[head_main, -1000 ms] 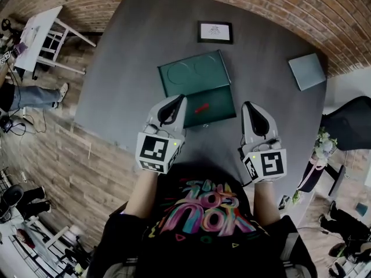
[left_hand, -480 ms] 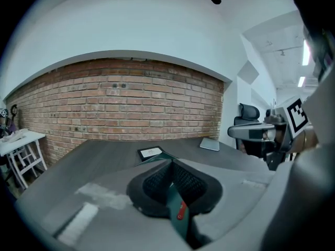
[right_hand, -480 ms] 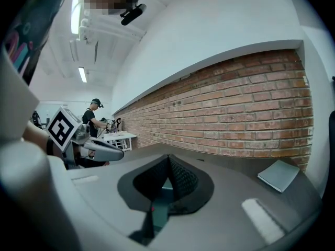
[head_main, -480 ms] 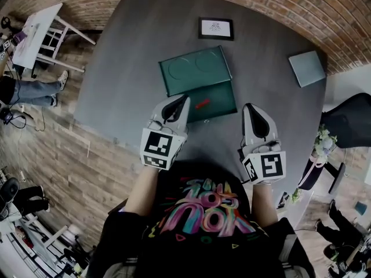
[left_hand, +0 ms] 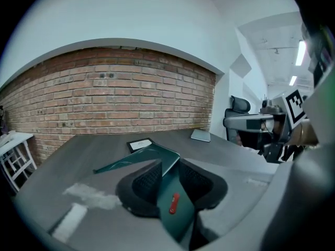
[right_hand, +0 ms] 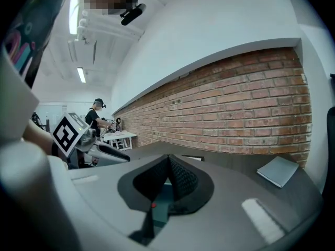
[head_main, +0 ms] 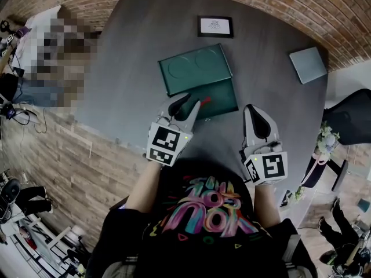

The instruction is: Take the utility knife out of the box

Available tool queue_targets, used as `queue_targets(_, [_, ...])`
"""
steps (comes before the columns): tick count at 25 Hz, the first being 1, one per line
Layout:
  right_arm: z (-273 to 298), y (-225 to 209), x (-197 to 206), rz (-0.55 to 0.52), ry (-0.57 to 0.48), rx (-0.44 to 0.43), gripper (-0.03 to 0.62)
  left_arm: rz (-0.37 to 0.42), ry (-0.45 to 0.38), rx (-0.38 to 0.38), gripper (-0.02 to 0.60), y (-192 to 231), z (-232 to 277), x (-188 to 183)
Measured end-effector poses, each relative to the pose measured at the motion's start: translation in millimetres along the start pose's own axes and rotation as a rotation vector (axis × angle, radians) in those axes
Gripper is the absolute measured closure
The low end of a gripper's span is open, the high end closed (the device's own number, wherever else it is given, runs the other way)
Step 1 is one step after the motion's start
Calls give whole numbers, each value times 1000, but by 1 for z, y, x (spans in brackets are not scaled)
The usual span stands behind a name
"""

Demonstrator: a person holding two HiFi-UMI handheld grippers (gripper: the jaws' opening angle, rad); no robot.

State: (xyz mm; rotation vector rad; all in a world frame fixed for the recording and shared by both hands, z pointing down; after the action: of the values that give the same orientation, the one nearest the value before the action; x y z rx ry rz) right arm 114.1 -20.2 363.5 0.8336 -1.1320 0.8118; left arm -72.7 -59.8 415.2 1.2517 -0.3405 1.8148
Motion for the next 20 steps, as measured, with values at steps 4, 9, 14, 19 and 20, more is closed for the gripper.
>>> queue_targets(4, [1, -2, 4, -1, 1, -6, 594, 22, 63, 36, 469, -5, 11, 9])
queue_targets(9, [2, -5, 4, -4, -13, 6, 595, 45, 125, 82, 439, -12, 27, 18])
queue_targets(14, [-4, -9, 11, 16, -3, 19, 595, 102, 232, 122, 406, -20, 49, 34])
queue_targets(19, [-7, -16, 18, 31, 11, 21, 594, 98, 326, 136, 400, -20, 71, 49])
queue_targets(20, [-7, -17, 19, 32, 15, 19, 595, 97, 343, 133, 400, -19, 75, 51])
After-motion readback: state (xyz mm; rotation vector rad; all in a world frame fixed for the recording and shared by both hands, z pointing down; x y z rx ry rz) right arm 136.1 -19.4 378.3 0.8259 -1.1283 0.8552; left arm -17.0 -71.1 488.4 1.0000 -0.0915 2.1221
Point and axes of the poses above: the fingertips, and each gripper's own axes: z forward along the fingers, y to its left, x out of its underside, the point moved 5 cm from there along -z, backward along the fingers, and after that the axes turned 13 degrees about -z, right-handed, at the moved point
